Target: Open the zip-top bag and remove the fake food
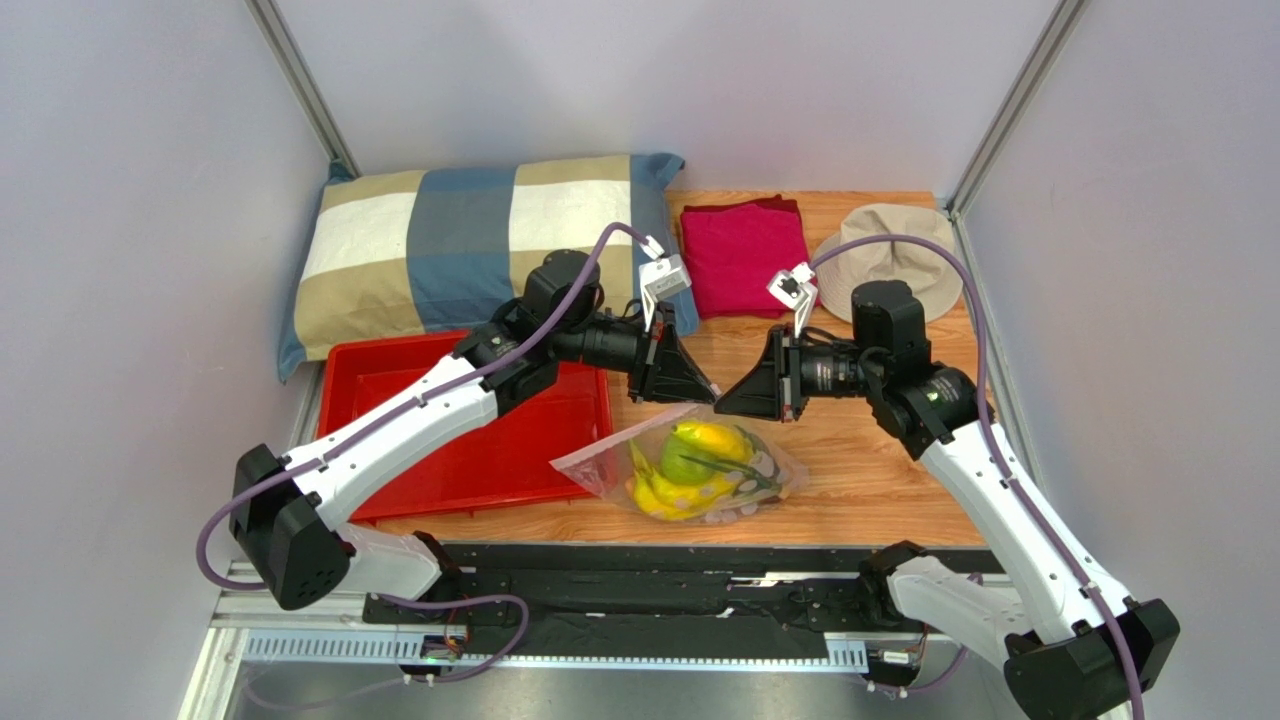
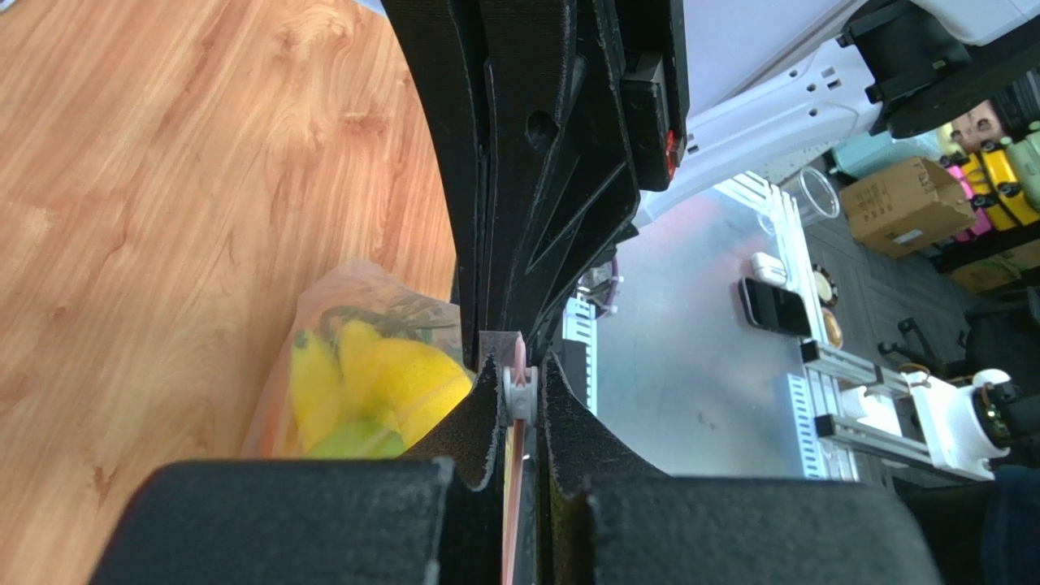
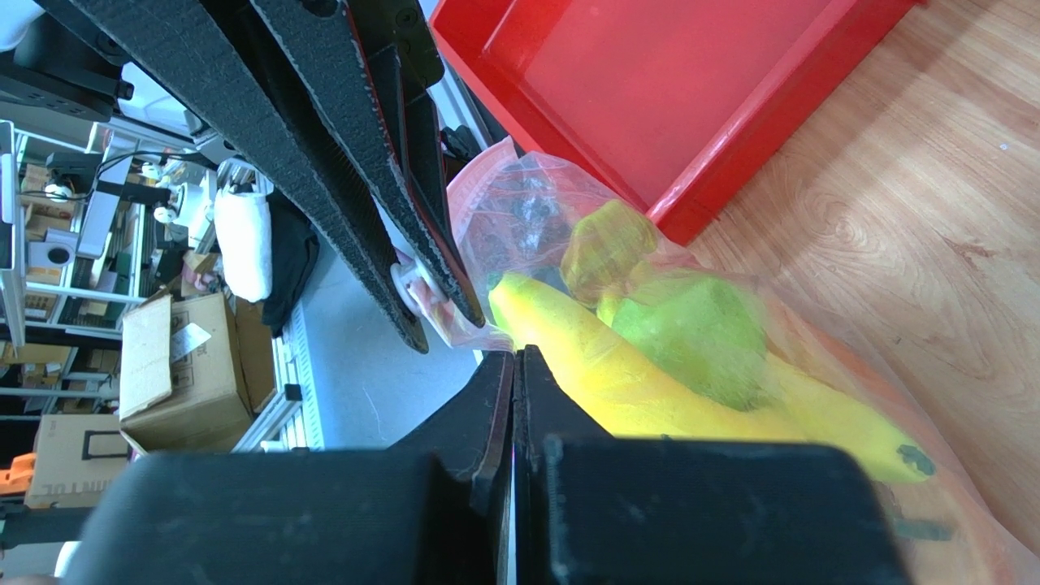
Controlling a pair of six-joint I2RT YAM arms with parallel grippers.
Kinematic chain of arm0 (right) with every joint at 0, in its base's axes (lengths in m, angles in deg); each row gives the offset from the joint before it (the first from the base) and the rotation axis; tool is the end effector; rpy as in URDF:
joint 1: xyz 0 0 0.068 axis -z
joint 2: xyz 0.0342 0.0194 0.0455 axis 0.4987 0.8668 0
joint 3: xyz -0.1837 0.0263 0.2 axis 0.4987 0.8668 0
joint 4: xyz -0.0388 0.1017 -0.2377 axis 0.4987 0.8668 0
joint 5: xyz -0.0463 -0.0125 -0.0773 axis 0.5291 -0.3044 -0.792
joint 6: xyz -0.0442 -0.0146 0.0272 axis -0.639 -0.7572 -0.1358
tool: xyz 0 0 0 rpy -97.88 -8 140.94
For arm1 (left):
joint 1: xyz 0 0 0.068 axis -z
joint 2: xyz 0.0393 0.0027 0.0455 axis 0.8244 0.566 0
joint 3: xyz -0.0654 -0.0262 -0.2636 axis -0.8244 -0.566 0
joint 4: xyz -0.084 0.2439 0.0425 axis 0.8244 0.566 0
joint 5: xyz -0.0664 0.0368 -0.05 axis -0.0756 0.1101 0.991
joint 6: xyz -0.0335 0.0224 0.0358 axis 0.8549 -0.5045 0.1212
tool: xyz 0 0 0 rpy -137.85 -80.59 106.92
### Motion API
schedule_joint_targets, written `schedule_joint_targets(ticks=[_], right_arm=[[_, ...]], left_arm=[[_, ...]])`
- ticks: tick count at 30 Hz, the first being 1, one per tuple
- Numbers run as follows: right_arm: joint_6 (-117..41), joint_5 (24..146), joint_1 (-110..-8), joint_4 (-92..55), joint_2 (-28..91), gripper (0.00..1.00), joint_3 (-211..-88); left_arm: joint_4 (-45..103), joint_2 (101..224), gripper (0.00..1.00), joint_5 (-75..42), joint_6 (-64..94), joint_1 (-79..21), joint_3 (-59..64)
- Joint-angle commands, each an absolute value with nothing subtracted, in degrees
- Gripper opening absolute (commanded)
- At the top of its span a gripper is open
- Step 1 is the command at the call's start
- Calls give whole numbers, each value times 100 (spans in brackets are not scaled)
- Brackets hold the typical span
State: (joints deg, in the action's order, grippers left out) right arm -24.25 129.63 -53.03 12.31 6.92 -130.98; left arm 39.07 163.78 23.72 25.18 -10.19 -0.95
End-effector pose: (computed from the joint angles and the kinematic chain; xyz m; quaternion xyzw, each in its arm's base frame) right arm 0.1724 0.1043 0.3474 -0.2350 0.7745 0.5222 0.2685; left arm 0.1961 -0.2363 0.3683 0.3888 0.6640 -0.5772 0.2736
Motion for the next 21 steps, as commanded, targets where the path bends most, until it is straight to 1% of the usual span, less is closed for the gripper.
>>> schedule_joint_targets(ticks=[1, 2, 4, 6, 8, 11, 14, 15, 16, 19, 21], right_arm=[[-2470, 13119, -5312, 1114, 596, 8, -13223], [-2488, 13163, -5312, 1141, 613, 16, -13241], [-2505, 13234, -5320, 1150, 666, 28, -13250], [-2497, 13269, -5356, 1123, 727, 33, -13258], [-2427, 13321, -5391, 1018, 771, 34, -13267], [-2304, 13400, -5426, 860, 842, 29, -13241], [-2084, 13515, -5435, 561, 833, 13, -13171], [-2057, 13533, -5435, 474, 842, 2, -13153], [-2066, 13524, -5435, 473, 816, 0, -13162], [-2057, 13165, -5426, 543, 719, 0, -13179], [-2083, 12489, -5391, 674, 482, 0, -13153]], left_arm=[[3800, 16128, 0, 2399, 2456, -992, -27], [3782, 16119, 0, 2399, 2473, -992, -27], [3695, 16101, 0, 2425, 2526, -992, -27], [3651, 16119, 0, 2469, 2561, -992, -9], [3668, 16145, 0, 2487, 2570, -992, 43], [3686, 16189, 0, 2487, 2596, -983, 61], [3712, 16259, 0, 2443, 2632, -983, 70], [3755, 16268, 0, 2417, 2632, -992, 70], [3782, 16268, 0, 2330, 2623, -992, 61], [3993, 16268, 0, 2075, 2553, -992, 26], [4194, 16216, 0, 1846, 2413, -983, -61]])
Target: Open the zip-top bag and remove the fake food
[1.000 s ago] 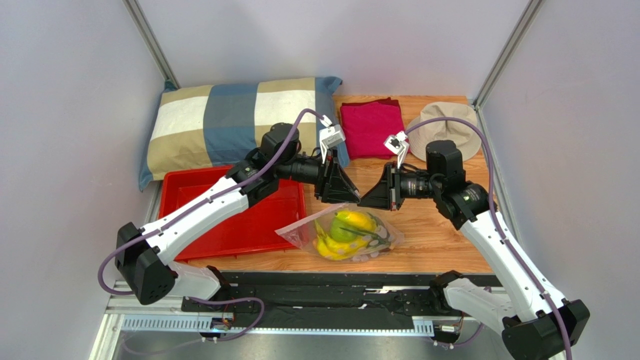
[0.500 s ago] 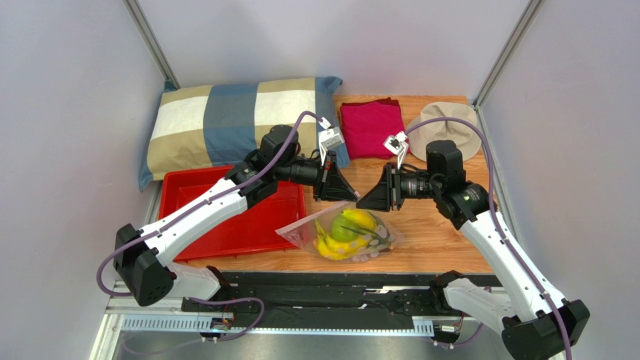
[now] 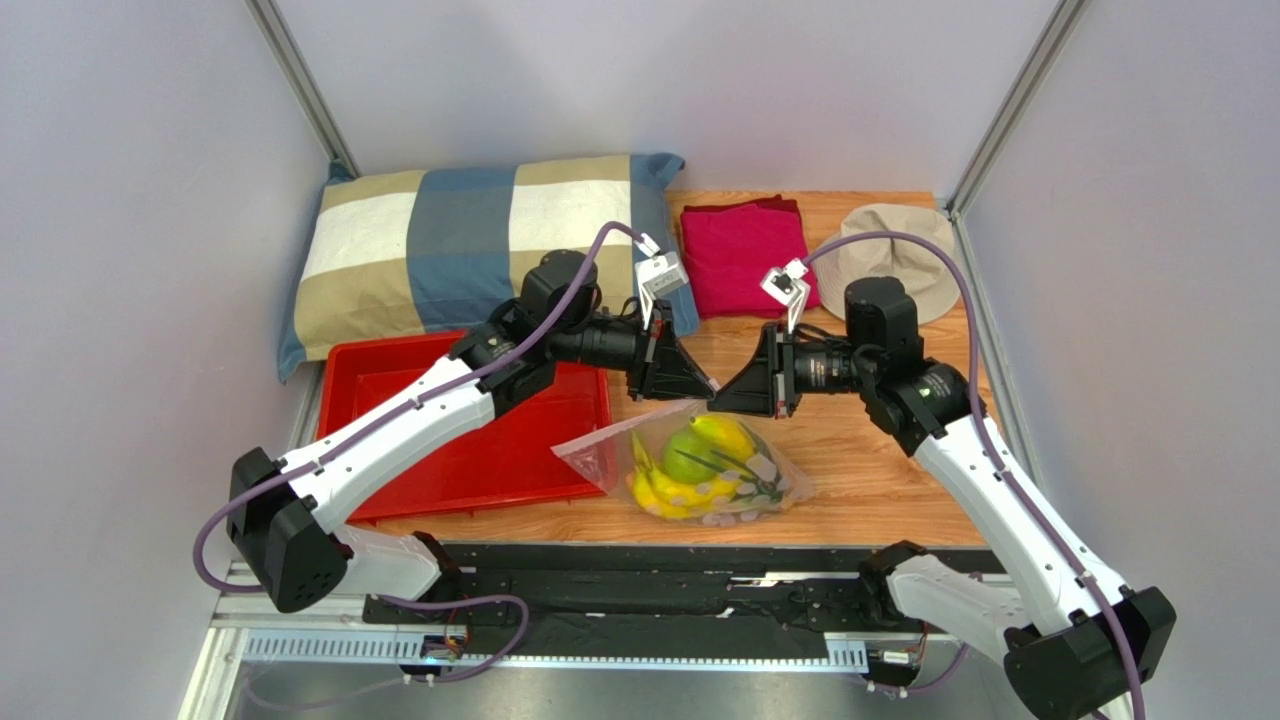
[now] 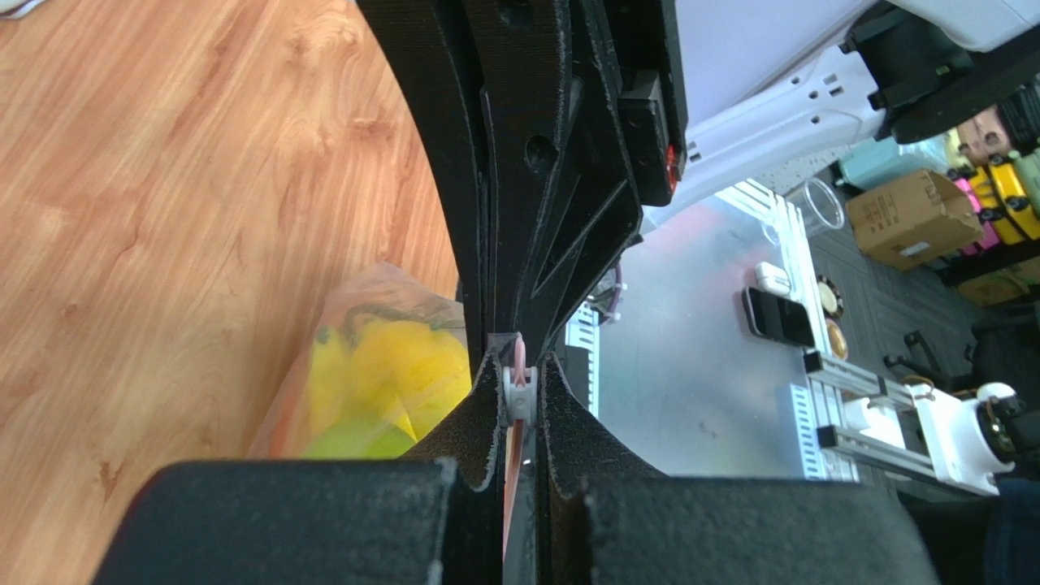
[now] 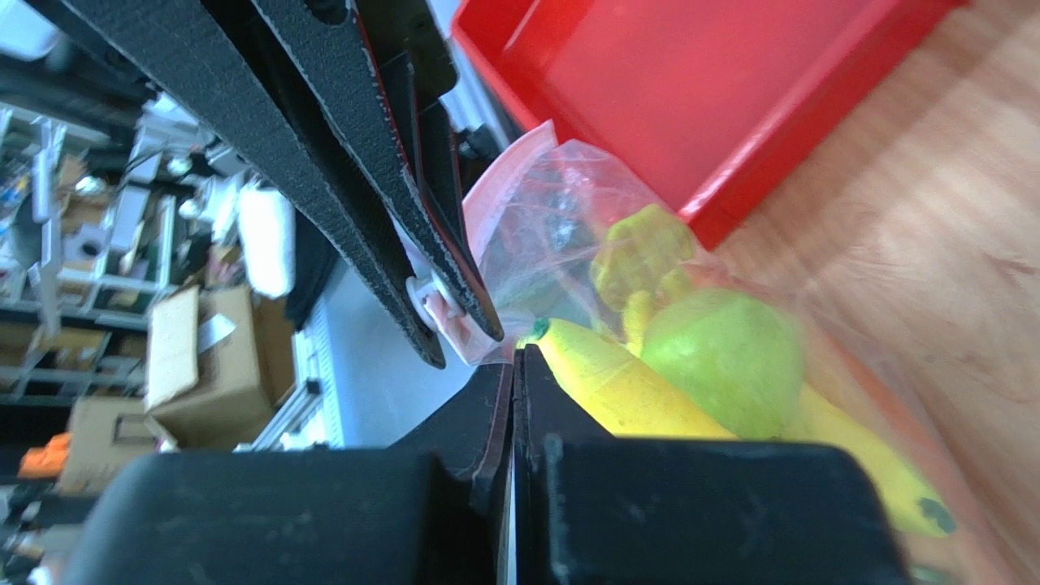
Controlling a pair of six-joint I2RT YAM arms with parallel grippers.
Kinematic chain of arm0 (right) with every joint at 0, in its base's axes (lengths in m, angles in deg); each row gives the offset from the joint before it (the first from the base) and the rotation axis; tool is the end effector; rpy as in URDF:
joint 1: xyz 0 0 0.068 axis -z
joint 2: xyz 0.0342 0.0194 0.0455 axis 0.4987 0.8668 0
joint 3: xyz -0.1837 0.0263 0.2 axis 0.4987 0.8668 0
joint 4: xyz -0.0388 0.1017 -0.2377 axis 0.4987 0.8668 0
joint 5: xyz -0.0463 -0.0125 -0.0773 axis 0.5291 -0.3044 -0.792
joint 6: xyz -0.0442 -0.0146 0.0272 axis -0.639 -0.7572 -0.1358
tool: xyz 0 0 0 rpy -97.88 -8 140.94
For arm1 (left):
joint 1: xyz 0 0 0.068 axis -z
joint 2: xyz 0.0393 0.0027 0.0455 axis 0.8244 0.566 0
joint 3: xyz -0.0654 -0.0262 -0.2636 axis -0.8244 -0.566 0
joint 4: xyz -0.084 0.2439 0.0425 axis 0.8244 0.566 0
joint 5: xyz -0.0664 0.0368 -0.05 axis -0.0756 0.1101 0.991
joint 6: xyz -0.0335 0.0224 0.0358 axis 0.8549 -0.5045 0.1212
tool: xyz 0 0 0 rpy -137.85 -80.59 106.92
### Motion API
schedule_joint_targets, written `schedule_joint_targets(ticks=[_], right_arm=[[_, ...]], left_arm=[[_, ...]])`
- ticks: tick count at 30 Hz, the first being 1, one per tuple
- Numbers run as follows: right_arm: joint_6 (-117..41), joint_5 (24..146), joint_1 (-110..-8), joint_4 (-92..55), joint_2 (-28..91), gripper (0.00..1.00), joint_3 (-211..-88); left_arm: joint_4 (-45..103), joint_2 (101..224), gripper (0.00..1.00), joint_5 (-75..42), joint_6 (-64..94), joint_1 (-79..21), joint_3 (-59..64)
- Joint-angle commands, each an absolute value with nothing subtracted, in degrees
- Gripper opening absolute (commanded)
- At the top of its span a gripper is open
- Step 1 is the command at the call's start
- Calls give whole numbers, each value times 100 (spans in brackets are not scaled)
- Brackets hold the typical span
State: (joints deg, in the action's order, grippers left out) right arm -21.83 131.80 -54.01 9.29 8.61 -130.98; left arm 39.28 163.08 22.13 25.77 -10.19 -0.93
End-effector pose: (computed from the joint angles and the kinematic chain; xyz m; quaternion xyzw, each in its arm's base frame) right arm 0.1780 0.1114 0.3468 -0.2382 0.7648 0.5429 0.2524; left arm 0.1948 -0.2340 0.3714 0.3796 0.6692 -0.5730 0.2824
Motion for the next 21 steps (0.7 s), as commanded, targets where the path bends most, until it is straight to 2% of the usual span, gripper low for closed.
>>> schedule_joint_targets(ticks=[1, 3, 10, 14, 21], right_arm=[[-2023, 12217, -5278, 675, 377, 0, -13110], [-1865, 11925, -5102, 535, 157, 0, -12969], [-1846, 12091, -3977, 841, 209, 0, -13170], [-2189, 11381, -3976, 1308, 446, 0, -13399], [-2584, 11002, -3985, 2186, 1342, 0, -14224]], left_arm=[[4239, 16172, 0, 1645, 2342, -992, -140], [4466, 16005, 0, 1250, 2158, -992, -412], [4679, 14978, 0, 774, 2306, -1000, -1440], [5047, 13969, 0, 528, 2570, -992, -2020], [5558, 12630, 0, 597, 3264, -992, -2584]])
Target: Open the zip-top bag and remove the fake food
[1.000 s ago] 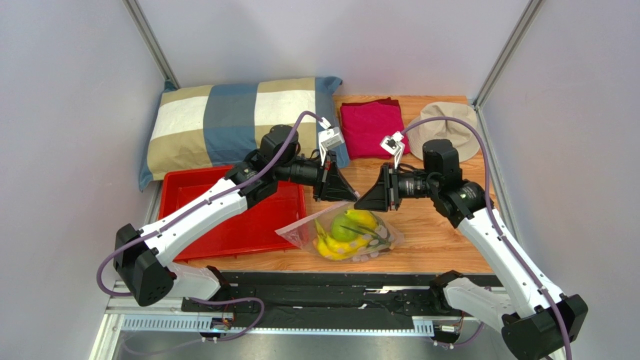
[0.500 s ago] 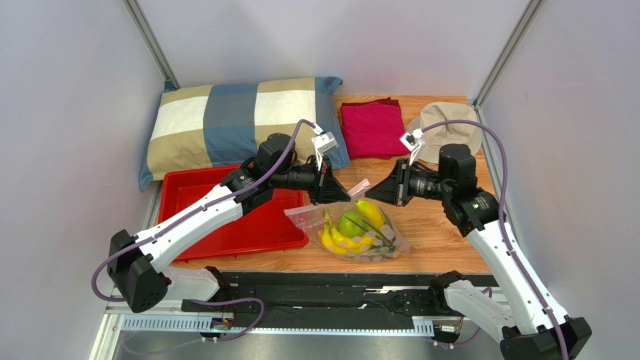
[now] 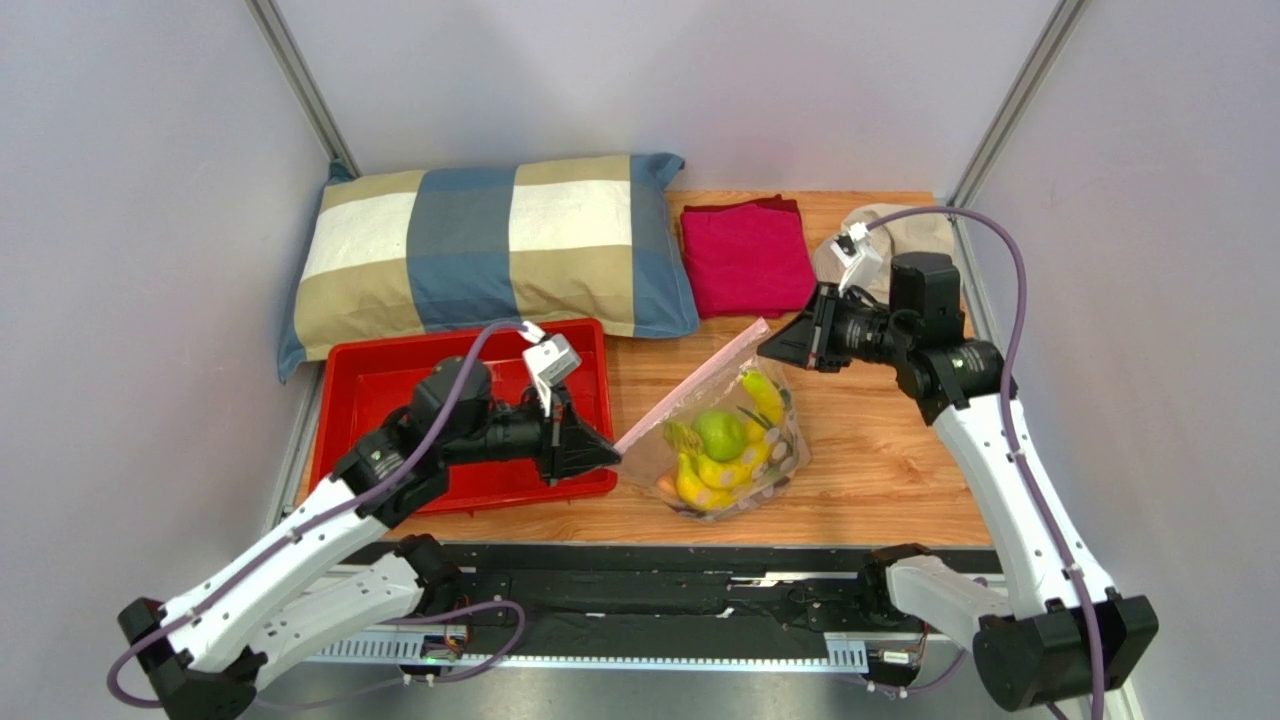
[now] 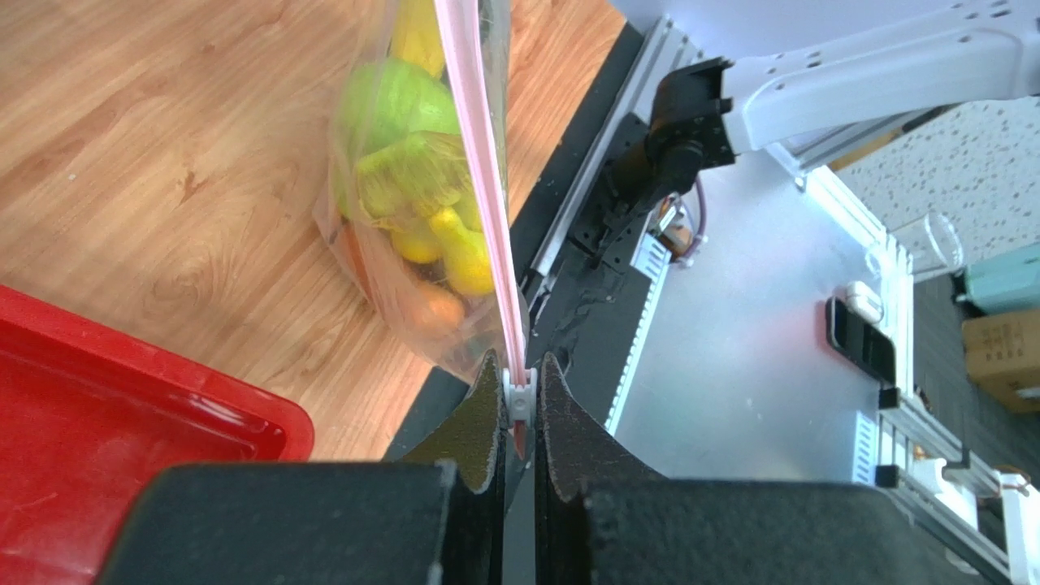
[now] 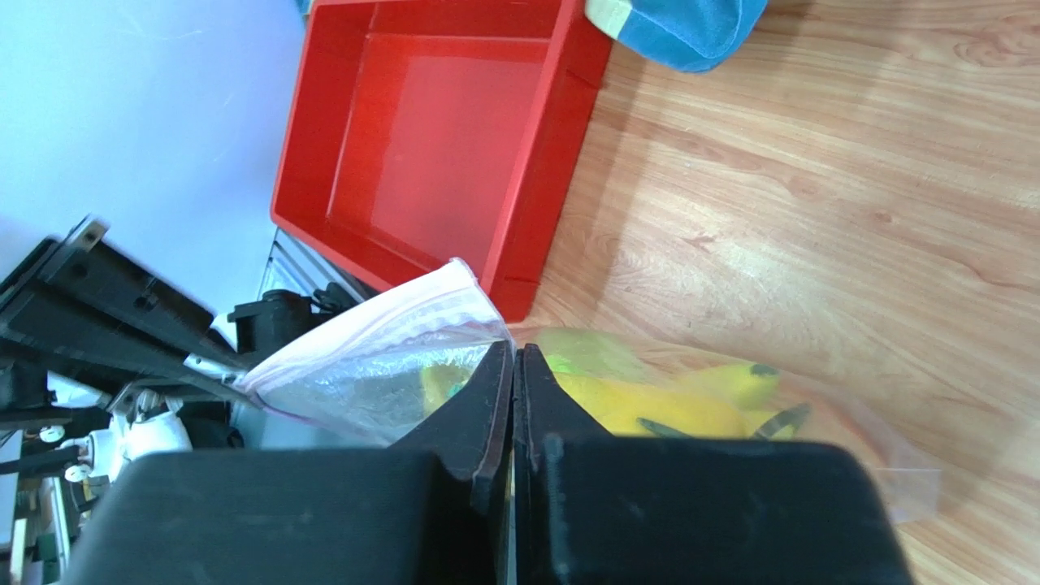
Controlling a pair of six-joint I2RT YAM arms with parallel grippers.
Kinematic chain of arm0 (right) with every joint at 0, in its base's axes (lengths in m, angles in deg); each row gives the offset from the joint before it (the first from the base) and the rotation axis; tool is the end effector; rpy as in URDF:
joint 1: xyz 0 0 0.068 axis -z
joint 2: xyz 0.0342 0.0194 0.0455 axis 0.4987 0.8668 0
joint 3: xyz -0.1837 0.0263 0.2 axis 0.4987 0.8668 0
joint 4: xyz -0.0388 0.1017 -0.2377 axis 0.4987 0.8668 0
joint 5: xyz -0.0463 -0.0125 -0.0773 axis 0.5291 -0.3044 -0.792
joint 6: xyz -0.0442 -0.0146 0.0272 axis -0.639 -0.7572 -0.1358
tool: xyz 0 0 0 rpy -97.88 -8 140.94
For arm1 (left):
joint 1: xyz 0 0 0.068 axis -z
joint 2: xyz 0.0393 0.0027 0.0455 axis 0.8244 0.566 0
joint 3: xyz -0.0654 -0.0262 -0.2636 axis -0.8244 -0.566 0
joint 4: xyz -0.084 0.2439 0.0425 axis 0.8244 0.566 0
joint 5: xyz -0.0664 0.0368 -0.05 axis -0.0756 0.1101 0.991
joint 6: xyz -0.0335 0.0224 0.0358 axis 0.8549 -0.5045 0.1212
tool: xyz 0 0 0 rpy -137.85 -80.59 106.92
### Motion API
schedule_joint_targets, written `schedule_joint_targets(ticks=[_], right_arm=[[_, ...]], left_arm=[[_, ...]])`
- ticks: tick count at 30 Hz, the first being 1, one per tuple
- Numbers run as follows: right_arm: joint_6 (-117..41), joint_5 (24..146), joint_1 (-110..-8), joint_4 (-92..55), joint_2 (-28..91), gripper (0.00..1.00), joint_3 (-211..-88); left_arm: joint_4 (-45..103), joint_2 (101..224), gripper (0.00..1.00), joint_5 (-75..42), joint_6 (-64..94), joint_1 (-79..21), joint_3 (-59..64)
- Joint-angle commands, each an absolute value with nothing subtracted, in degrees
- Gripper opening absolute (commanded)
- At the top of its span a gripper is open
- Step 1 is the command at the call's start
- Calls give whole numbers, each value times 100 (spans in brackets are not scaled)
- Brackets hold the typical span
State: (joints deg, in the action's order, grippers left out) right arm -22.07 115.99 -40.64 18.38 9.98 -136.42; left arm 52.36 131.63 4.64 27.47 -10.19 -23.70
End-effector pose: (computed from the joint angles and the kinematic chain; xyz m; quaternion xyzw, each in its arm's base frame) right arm 0.2024 0.0611 0.3564 -0.0658 0.8457 0.4090 0.3364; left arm 0.1110 -0.1371 0.3294 0.2875 0.7526 -0.4877 0.3363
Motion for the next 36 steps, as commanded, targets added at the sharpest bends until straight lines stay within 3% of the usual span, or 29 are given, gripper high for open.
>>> schedule_joint_targets(ticks=[1, 5, 7, 11, 17, 19, 20, 22, 28, 33, 34, 35, 36], right_arm=[[-2558, 11062, -3985, 2195, 1412, 0, -14286], [-2496, 11195, -4195, 2685, 1948, 1, -14699], [-2383, 11064, -4441, 2863, 2063, 7, -14963], [-1847, 10212, -4459, 4071, 2265, 48, -15393], [-1082, 9376, -4459, 5454, 2038, 76, -15763], [-959, 9646, -4468, 5456, 1784, 80, -15711], [-767, 9796, -4468, 5282, 1687, 91, -15580], [-529, 9955, -4757, 4966, 1554, 100, -15474], [-238, 9411, -6040, 4472, 1914, 99, -15535], [-150, 9218, -6576, 4051, 2081, 83, -15026], [-167, 9130, -6577, 4015, 2090, 76, -14999], [-194, 9077, -6595, 4050, 2099, 51, -15007], [-263, 8998, -6586, 4154, 2168, 35, -15068]], left_arm=[[5471, 12586, 0, 641, 3352, -992, -2680], [4673, 12961, 0, 861, 3747, -948, -2646], [4460, 13278, 0, 922, 3766, -817, -2314], [4188, 14087, 0, 878, 3643, -570, -1768], [3906, 14817, 0, 993, 3616, -149, -1451], [3862, 14932, 0, 1001, 3625, -69, -1398], [3835, 14967, 0, 993, 3625, -8, -1389], [3835, 15020, 0, 1001, 3634, 19, -1345], [4098, 15108, 0, 1081, 3476, 37, -1143], [4143, 15020, 0, 1046, 3458, 45, -1204], [4134, 14968, 0, 1037, 3475, 45, -1222], [4143, 14933, 0, 1028, 3484, 45, -1248], [4160, 14889, 0, 1045, 3493, 45, -1300]])
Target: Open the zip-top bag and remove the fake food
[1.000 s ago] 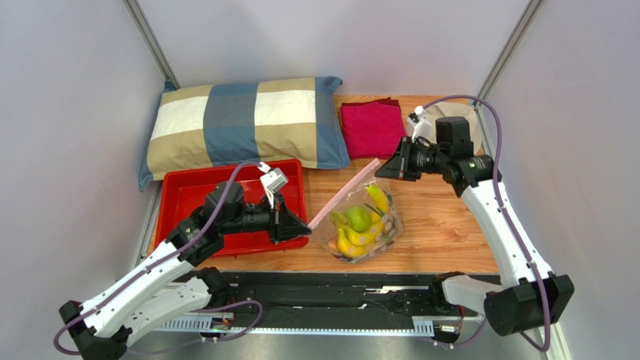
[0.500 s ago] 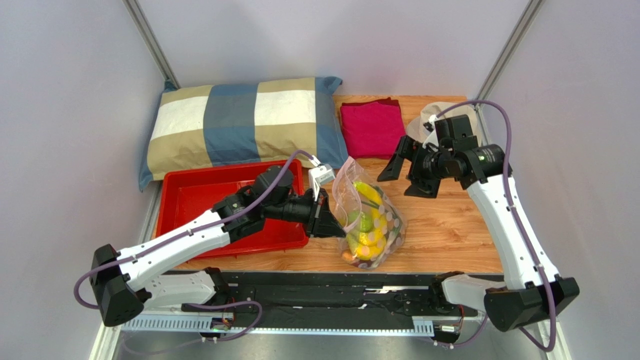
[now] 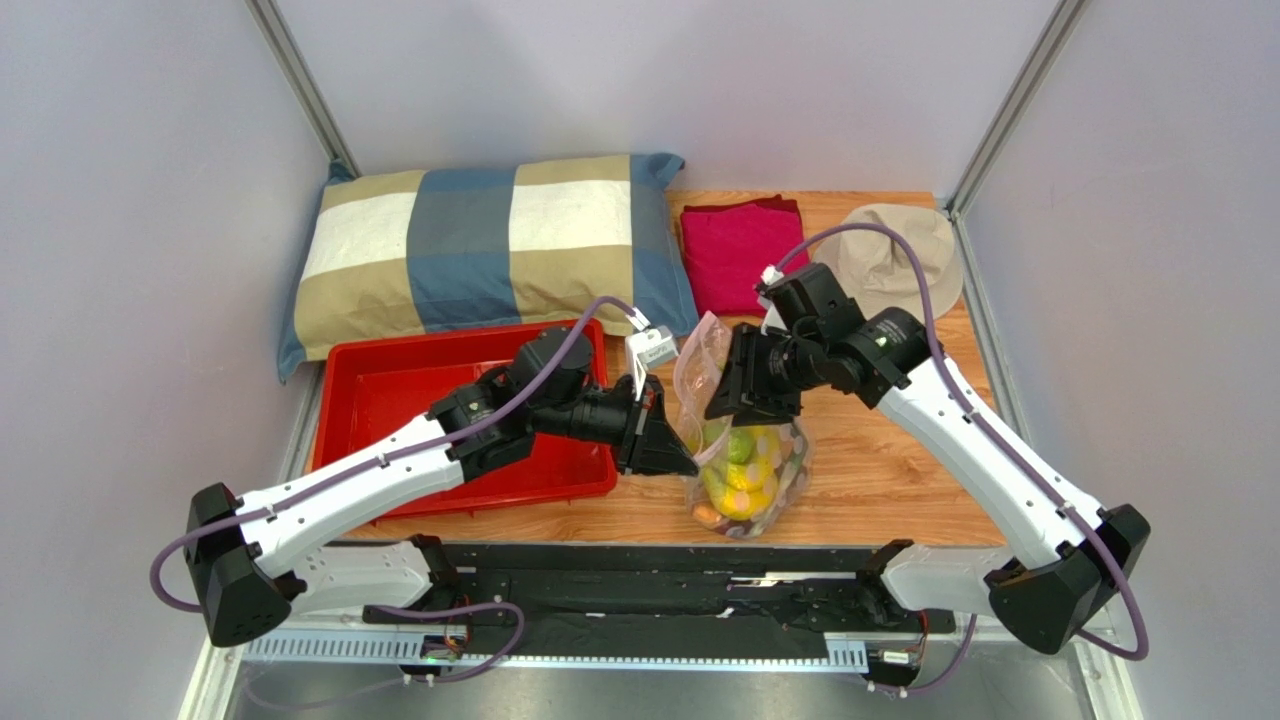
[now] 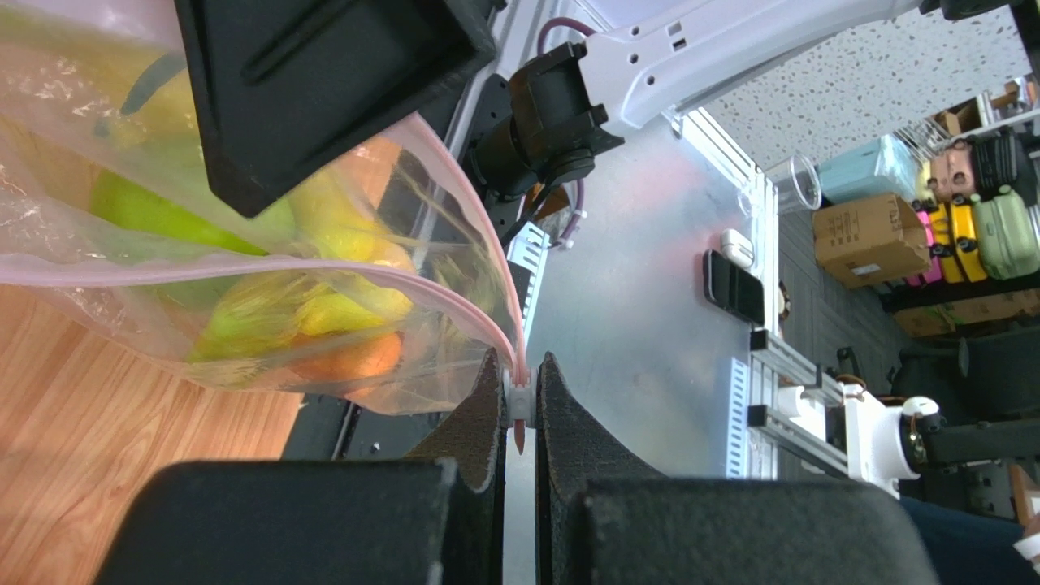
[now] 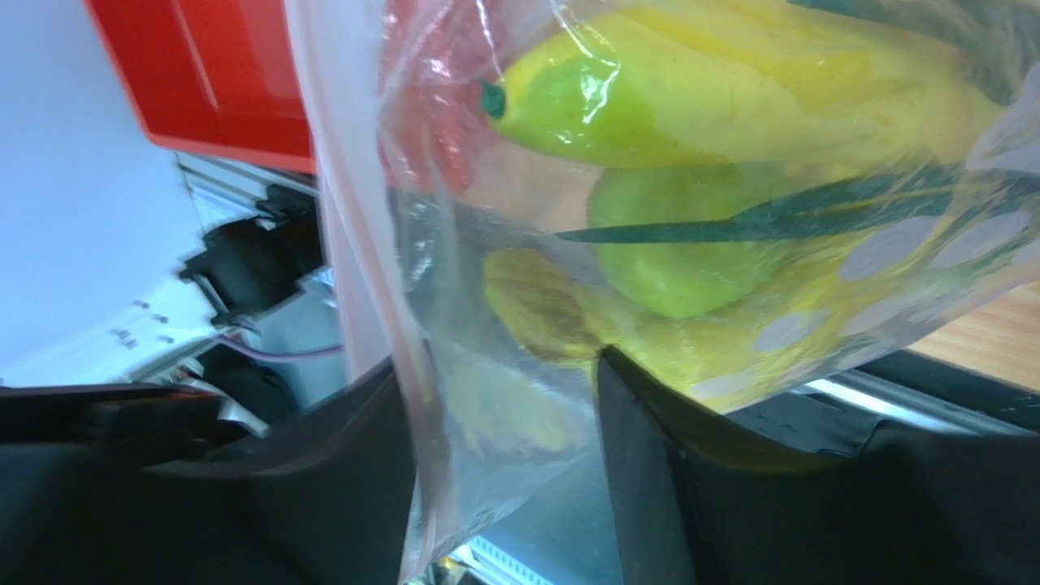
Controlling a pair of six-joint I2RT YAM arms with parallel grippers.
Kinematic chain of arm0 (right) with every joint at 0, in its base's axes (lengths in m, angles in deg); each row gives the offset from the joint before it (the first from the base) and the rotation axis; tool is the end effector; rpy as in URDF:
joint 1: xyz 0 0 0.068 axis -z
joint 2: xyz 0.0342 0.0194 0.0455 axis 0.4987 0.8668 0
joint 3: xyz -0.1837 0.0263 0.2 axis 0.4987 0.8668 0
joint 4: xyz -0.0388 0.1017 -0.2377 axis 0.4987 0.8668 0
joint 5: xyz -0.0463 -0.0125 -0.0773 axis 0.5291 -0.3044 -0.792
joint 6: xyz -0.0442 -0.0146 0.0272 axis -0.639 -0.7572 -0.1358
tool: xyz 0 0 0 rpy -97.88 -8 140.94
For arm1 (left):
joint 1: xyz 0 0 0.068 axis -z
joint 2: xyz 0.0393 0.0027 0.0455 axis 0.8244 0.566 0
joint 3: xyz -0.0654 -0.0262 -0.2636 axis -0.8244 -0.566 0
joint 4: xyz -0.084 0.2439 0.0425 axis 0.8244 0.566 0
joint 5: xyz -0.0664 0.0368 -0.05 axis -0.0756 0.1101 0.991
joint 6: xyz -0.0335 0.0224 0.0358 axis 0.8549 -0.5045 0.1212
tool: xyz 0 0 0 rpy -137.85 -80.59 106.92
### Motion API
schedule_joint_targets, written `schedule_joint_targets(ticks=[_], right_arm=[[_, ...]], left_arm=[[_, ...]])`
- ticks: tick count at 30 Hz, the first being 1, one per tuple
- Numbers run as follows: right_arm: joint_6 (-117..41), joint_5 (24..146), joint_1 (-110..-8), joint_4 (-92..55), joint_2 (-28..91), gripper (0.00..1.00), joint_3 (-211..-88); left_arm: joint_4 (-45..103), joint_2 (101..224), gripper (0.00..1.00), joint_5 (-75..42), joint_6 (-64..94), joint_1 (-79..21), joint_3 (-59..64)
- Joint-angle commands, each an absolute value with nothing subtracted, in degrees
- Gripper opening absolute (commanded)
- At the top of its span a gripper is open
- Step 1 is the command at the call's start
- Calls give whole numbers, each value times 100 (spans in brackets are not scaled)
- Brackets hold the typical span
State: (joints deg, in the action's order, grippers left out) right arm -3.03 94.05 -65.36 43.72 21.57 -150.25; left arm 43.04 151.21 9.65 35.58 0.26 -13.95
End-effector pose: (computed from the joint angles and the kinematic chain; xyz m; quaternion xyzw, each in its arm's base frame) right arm 0.1812 0.1417 0.3545 0.0129 0.9502 0.2836 0.1282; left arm 0.1265 -0.2218 0.3383 0.3238 0.7347 -0.5536 0.2213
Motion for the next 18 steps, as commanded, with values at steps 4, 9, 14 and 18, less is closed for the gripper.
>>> schedule_joint_targets(ticks=[4, 9, 14, 18], right_arm=[[-1017, 8489, -6665, 5015, 2441, 0, -16392], [-1310, 8540, -6911, 5369, 2521, 0, -16713], [-1064, 8699, -7078, 4956, 2196, 0, -16151], [-959, 8594, -7114, 4964, 2029, 0, -16062]], left_arm=[[5069, 14503, 25, 389, 3580, 37, -1118], [5988, 14703, 40, -395, 3730, 2, 199], [5953, 15520, 23, -388, 4231, -34, 711], [6260, 16162, 17, -370, 4293, -34, 1088]])
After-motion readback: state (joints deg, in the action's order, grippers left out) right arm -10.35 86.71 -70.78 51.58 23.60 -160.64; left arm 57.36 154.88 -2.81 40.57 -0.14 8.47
